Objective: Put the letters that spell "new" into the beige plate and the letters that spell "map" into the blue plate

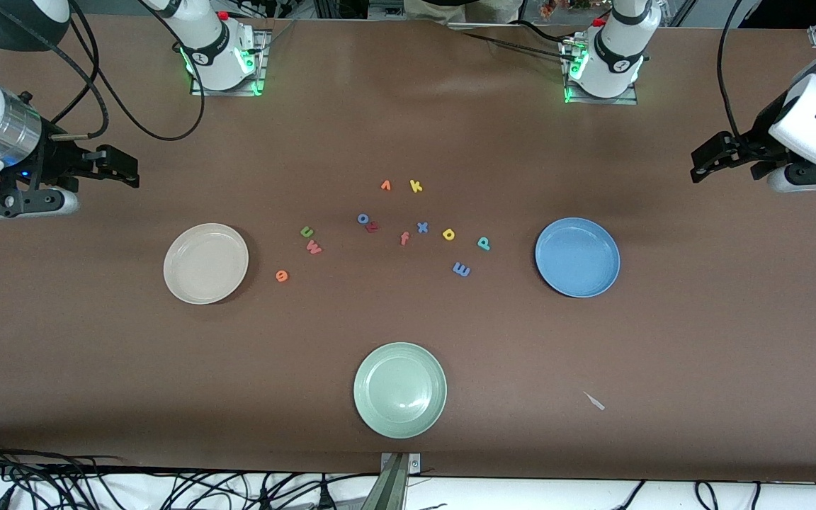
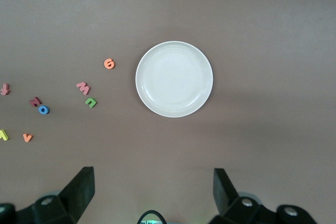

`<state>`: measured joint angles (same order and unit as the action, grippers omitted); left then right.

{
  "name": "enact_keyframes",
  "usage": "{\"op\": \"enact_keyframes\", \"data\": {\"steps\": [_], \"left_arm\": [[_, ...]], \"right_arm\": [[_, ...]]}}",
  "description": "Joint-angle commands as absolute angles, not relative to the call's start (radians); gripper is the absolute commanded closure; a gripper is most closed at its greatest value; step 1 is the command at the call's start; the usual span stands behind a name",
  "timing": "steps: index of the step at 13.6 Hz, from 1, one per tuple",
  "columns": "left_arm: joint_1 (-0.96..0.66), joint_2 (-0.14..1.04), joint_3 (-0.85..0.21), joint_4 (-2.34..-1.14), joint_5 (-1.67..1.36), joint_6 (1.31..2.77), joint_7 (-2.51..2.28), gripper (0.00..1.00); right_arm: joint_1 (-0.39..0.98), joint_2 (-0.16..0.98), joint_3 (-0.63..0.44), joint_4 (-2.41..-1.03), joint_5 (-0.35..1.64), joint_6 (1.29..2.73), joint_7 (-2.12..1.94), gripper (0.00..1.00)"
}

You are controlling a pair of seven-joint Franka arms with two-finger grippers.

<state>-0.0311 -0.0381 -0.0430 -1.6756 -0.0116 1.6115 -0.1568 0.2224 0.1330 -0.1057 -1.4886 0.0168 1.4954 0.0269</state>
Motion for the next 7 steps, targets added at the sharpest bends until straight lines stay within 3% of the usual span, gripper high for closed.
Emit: {"op": "enact_keyframes", "data": {"steps": [1, 7], "left_arm": [[-0.034, -0.038, -0.046, -1.672, 0.003, 1.618, -0.152, 0.00], [-0.034, -0.038, -0.046, -1.672, 0.003, 1.618, -0.152, 0.00]], "right_arm": [[0.216, 0.109, -0.100, -1.509, 0.034, 1.488, 0.020, 0.00], [0.216, 0.107, -0.100, -1.514, 0.034, 1.489, 0.020, 0.00]]}}
